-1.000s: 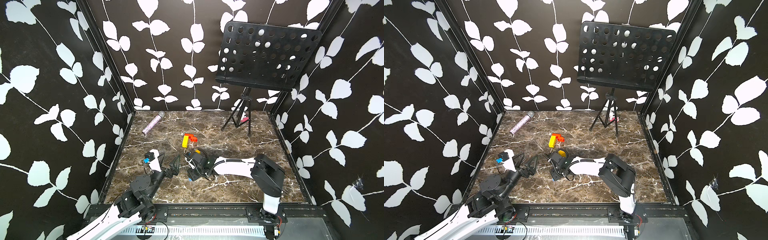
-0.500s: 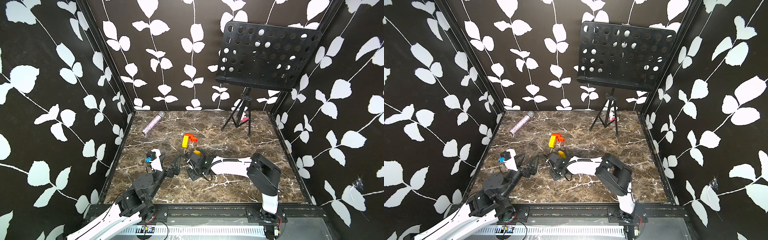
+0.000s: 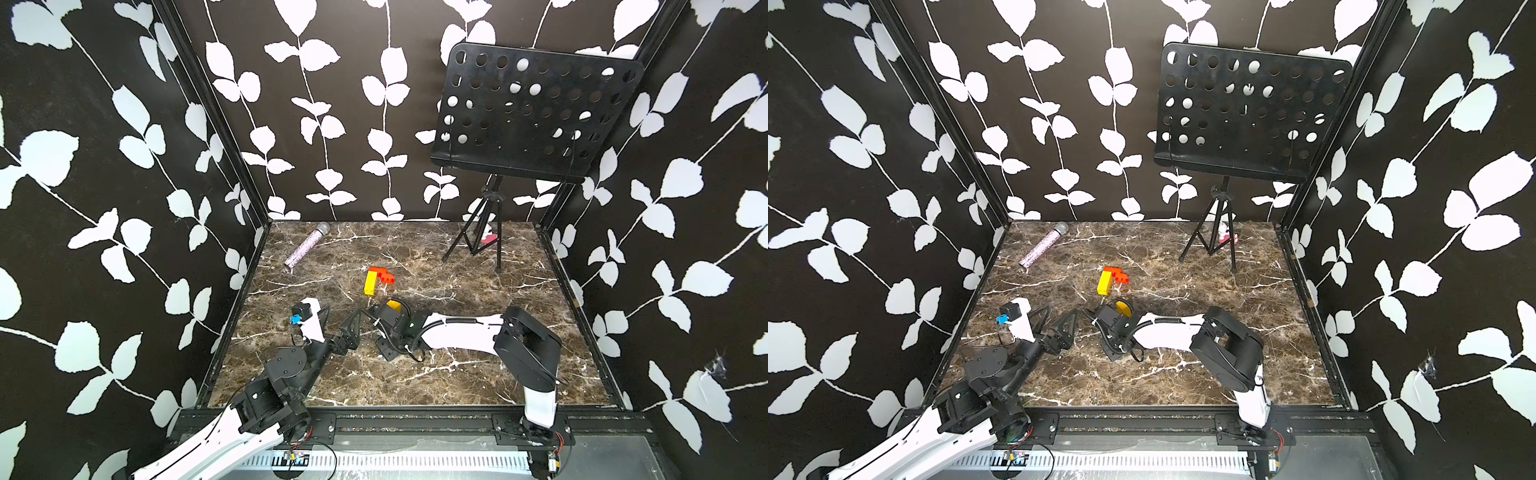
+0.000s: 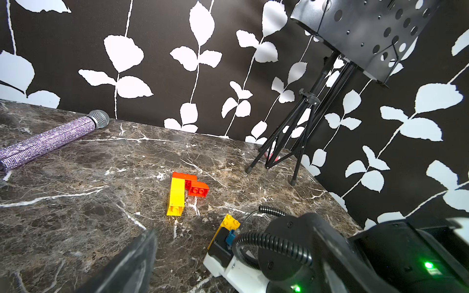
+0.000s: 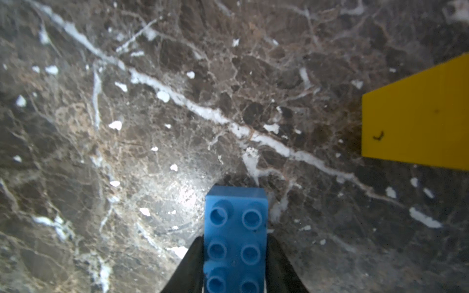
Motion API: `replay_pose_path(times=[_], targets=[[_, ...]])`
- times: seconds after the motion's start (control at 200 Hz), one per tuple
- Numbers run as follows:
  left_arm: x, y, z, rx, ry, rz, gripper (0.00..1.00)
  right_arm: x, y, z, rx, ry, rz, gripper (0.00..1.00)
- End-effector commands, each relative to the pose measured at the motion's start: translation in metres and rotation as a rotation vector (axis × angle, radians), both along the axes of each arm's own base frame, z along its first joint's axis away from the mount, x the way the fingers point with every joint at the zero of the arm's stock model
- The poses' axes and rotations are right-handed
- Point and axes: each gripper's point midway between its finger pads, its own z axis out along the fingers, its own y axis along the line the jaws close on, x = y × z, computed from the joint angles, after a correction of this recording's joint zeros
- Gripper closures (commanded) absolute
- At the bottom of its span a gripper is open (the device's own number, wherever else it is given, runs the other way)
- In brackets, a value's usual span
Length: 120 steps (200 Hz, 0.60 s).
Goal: Assemble the letter r with lego
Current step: Pick up the lego brick from the center of the board, then place the lego brick at the center of the board.
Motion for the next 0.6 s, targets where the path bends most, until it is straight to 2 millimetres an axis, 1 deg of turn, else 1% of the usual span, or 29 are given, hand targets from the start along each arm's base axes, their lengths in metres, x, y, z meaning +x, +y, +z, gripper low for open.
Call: replay_pose_path(times=[0.0, 0.045, 0.055, 0.065, 0.07, 0.095, 0.21, 0.23, 0.245, 0.255, 0.285, 0.37, 0.41, 0.465, 0.52, 0.595], targets=[[0.002, 0.005, 0.006, -0.003, 0.002, 0.024, 0.05, -0.001, -0.006, 0.004, 0.001, -0.044, 0.031, 0.75], [0.002, 0.005, 0.007, 0.0, 0.002, 0.027, 0.05, -0.002, -0.01, 0.011, 0.018, -0.058, 0.034, 0.78], [0.002, 0.005, 0.007, 0.0, 0.002, 0.027, 0.05, -0.001, -0.011, 0.016, 0.03, -0.064, 0.033, 0.78], [0.002, 0.006, 0.007, 0.0, 0.002, 0.029, 0.05, -0.001, -0.013, 0.015, 0.029, -0.062, 0.034, 0.79], [0.002, 0.006, 0.007, -0.001, 0.002, 0.03, 0.05, -0.001, -0.013, 0.019, 0.038, -0.066, 0.034, 0.79], [0.002, 0.007, 0.008, -0.001, 0.003, 0.034, 0.05, -0.002, -0.015, 0.025, 0.057, -0.069, 0.037, 0.8], [0.002, 0.007, 0.013, 0.001, 0.005, 0.035, 0.05, -0.001, -0.037, 0.054, 0.137, -0.082, 0.004, 0.83], [0.003, 0.007, 0.013, 0.002, 0.007, 0.038, 0.05, 0.0, -0.043, 0.058, 0.149, -0.08, -0.01, 0.83], [0.003, 0.007, 0.014, 0.002, 0.008, 0.039, 0.05, 0.0, -0.049, 0.055, 0.138, -0.072, -0.022, 0.83], [0.003, 0.007, 0.014, 0.004, 0.01, 0.041, 0.05, 0.001, -0.052, 0.063, 0.156, -0.08, -0.032, 0.83], [0.004, 0.006, 0.015, 0.008, 0.012, 0.042, 0.05, 0.003, -0.062, 0.07, 0.17, -0.081, -0.058, 0.83], [0.006, 0.002, 0.017, 0.03, 0.021, 0.036, 0.05, 0.009, -0.099, 0.079, 0.167, -0.076, -0.152, 0.83], [0.007, -0.001, 0.017, 0.046, 0.028, 0.034, 0.05, 0.013, -0.116, 0.081, 0.167, -0.075, -0.199, 0.83], [0.01, -0.005, 0.016, 0.065, 0.037, 0.033, 0.05, 0.018, -0.143, 0.079, 0.156, -0.06, -0.28, 0.83], [0.012, -0.009, 0.015, 0.08, 0.044, 0.029, 0.05, 0.023, -0.17, 0.071, 0.134, -0.021, -0.363, 0.84], [0.015, -0.017, 0.013, 0.095, 0.055, 0.018, 0.05, 0.022, -0.199, 0.055, 0.11, 0.069, -0.455, 0.86]])
